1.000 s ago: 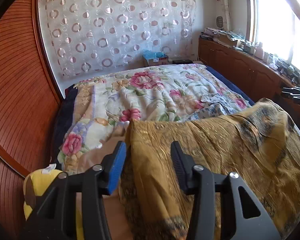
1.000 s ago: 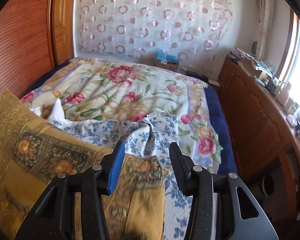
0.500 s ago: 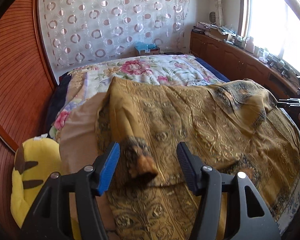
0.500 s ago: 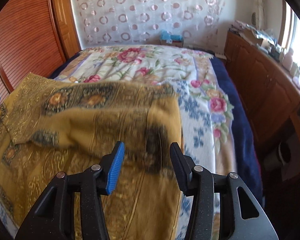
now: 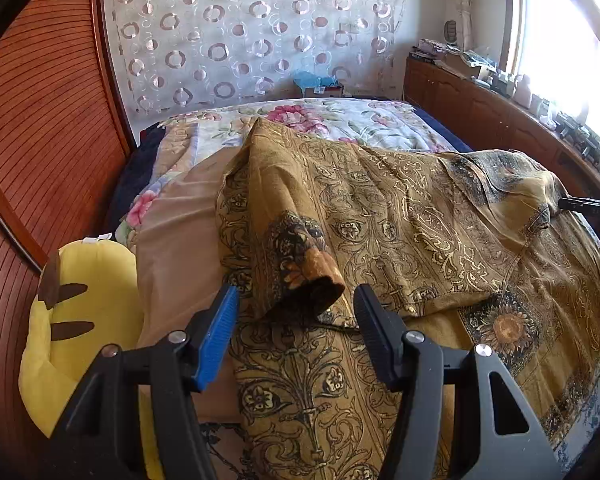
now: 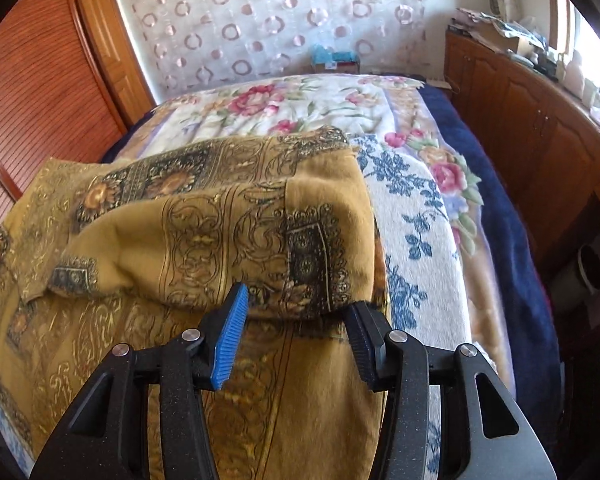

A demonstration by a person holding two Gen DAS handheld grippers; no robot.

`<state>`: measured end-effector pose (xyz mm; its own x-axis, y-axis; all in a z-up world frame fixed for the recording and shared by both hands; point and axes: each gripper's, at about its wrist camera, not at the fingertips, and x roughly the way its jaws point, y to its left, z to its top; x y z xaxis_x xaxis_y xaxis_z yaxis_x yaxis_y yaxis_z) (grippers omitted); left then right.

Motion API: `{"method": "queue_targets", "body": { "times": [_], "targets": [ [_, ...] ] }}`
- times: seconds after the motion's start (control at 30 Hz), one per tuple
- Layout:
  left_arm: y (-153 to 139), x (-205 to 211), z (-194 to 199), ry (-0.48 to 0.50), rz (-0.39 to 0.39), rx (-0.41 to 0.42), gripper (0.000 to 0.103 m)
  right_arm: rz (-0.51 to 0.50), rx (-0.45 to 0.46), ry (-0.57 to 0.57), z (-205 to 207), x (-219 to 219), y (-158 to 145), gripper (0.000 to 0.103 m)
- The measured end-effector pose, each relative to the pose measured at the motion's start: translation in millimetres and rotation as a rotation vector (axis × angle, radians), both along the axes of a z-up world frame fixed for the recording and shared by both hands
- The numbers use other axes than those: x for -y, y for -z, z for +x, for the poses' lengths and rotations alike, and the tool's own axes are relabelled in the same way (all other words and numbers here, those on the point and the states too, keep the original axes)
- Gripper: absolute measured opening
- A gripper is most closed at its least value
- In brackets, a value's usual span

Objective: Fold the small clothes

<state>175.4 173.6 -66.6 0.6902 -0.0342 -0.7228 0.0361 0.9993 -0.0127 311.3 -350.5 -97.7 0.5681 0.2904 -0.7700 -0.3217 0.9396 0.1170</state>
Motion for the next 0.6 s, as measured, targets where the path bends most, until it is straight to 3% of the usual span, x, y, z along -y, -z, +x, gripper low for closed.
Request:
{"method": "queue_targets", "body": {
  "times": [0.3, 0.6],
  "targets": [
    [-14, 10, 3, 0.027, -0.006, 0.060, 0.058, -0.057, 0.028, 0.006, -4, -7, 1, 0.050],
    [-10, 12, 19, 0.025, 0.015, 0.043, 0.058, -0.072, 0.032, 0.006, -4, -9, 2, 0.050]
  ]
}}
